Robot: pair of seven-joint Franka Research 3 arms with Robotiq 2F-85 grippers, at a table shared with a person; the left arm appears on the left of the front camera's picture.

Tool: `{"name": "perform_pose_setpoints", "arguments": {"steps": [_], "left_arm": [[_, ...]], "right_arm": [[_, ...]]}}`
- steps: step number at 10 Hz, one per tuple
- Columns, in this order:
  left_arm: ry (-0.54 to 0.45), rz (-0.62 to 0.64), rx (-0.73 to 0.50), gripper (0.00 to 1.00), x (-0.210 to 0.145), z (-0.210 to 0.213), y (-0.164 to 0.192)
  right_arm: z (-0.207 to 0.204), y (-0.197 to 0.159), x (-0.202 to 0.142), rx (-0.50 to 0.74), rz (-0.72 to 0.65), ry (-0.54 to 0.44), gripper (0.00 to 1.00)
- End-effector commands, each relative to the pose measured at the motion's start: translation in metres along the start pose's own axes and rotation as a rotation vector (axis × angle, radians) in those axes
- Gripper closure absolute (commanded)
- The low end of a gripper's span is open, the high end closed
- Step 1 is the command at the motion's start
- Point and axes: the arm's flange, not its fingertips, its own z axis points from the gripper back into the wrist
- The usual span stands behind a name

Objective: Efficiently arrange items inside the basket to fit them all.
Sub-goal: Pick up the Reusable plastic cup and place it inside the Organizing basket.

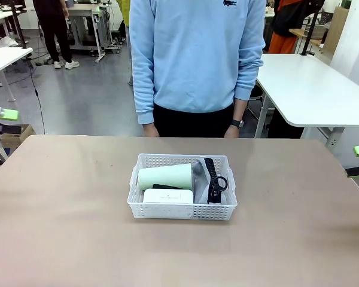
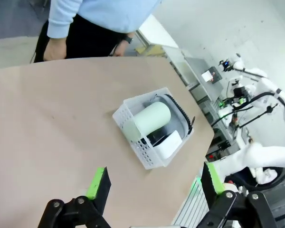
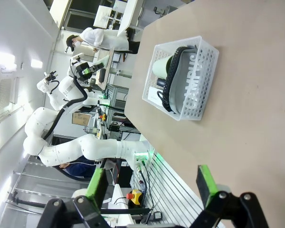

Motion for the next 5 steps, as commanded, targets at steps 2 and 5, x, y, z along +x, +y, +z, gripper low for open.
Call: {"name": "perform_pose_setpoints", "arguments": {"steps": [2, 5], "left_arm": [[0.093, -0.021, 0.051, 0.00, 0.0137, -0.0161, -0.0077], [0.093, -0.021, 0.051, 0.00, 0.0137, -0.0161, -0.0077]], "right_arm": [[0.0020, 0.0007, -0.0005, 0.007, 0.019, -0.002, 0.00], [0.0020, 0.0007, -0.0005, 0.007, 0.019, -0.002, 0.00]]}}
